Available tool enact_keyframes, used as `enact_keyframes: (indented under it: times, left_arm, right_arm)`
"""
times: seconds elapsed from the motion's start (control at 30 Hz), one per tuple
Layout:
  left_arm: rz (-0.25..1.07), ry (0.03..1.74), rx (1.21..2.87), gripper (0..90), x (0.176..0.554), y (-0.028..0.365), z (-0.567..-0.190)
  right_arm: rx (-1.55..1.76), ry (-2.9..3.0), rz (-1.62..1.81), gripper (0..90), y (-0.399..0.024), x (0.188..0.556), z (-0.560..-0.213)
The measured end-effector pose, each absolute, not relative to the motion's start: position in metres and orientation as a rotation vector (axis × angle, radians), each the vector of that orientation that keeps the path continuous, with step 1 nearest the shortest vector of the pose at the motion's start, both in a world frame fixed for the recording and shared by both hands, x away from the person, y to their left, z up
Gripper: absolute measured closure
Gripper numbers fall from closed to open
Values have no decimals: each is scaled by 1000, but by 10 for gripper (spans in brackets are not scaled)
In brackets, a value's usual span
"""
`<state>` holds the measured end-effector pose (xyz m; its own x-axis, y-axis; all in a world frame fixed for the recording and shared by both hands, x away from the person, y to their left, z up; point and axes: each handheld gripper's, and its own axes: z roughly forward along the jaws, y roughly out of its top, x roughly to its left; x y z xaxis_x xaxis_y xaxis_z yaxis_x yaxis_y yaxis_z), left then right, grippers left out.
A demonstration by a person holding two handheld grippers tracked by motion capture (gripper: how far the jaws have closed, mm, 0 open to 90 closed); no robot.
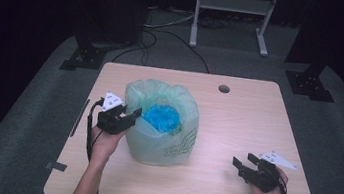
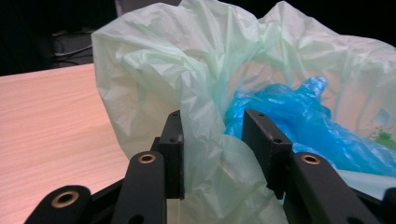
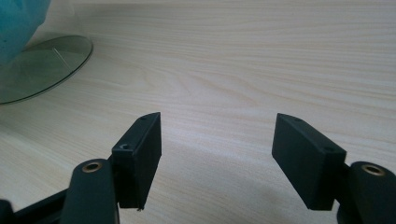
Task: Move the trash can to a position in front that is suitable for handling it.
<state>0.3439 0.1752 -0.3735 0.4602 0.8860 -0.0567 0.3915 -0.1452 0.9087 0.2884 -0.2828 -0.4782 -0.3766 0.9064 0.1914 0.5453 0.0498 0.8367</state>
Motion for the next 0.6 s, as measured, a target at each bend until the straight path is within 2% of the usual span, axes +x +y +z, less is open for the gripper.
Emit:
enact_keyframes:
  times: [0.2, 0.33, 0.37, 0.4, 0.43, 0.6]
  left_arm:
    - [682, 1103, 1691, 631, 340, 180, -368]
    - [700, 1090, 1676, 691, 338, 184, -366]
    - [704, 1078, 1676, 767, 337, 184, -366]
    - [717, 1069, 1681, 767, 337, 184, -366]
    - [733, 1059, 1676, 811, 336, 183, -367]
    - [740, 1058, 1662, 832, 335, 182, -366]
  right_arm:
    - [1451, 1945, 1263, 325, -282, 287, -477]
    - [1450, 1945, 1265, 325, -282, 287, -477]
    - [1446, 1948, 1264, 324, -282, 288, -478]
    - [1446, 1948, 1264, 324, -282, 288, -478]
    - [1446, 1953, 1260, 325, -281, 288, -478]
    - [1446, 1949, 1258, 325, -278, 289, -478]
